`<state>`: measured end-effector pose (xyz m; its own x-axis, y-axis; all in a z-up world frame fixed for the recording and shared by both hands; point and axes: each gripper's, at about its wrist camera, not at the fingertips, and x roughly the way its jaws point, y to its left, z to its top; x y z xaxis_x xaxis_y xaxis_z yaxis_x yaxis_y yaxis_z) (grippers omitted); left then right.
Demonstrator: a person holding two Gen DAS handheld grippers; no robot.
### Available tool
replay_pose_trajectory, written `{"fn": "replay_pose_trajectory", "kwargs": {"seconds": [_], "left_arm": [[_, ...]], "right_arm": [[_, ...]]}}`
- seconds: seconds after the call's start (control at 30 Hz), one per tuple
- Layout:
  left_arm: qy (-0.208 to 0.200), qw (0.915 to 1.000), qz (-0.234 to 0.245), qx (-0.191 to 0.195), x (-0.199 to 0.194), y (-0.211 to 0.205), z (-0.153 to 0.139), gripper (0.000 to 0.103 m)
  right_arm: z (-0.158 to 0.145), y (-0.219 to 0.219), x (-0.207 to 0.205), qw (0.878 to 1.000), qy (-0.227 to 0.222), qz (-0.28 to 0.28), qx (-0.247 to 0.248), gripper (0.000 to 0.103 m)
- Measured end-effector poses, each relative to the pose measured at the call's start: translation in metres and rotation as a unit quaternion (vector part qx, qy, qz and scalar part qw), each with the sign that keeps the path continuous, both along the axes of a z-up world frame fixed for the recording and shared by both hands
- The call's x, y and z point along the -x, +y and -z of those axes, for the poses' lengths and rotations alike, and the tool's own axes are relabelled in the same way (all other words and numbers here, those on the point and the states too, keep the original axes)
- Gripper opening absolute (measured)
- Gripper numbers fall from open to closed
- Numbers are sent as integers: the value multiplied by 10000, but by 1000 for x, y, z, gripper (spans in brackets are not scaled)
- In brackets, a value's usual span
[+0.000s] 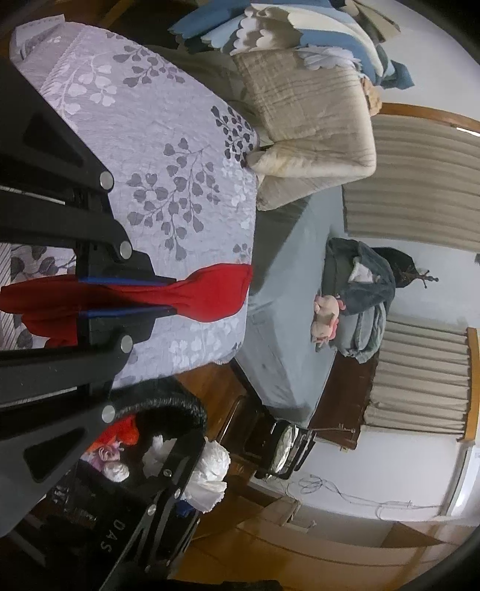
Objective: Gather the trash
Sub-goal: 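Lift the red sock and white tissue and carry them toward the bin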
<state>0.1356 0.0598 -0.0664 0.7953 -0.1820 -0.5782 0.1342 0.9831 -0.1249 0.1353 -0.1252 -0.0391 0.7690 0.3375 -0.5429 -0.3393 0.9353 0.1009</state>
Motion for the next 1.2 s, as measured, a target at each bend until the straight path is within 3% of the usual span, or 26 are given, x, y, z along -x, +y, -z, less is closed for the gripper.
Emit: {"fn": "replay_pose_trajectory", "kwargs": {"seconds": [0.6,1.2], "left_arm": [[-313,9974,650,-41,38,-63,-24,10],[-442,9859,1608,-107,41,-150,-26,10]], "right_arm": [[-20,-62,51,9982,-290,529,-70,41],[-13,-151,71,9889,-322,1449,-32,41]]}}
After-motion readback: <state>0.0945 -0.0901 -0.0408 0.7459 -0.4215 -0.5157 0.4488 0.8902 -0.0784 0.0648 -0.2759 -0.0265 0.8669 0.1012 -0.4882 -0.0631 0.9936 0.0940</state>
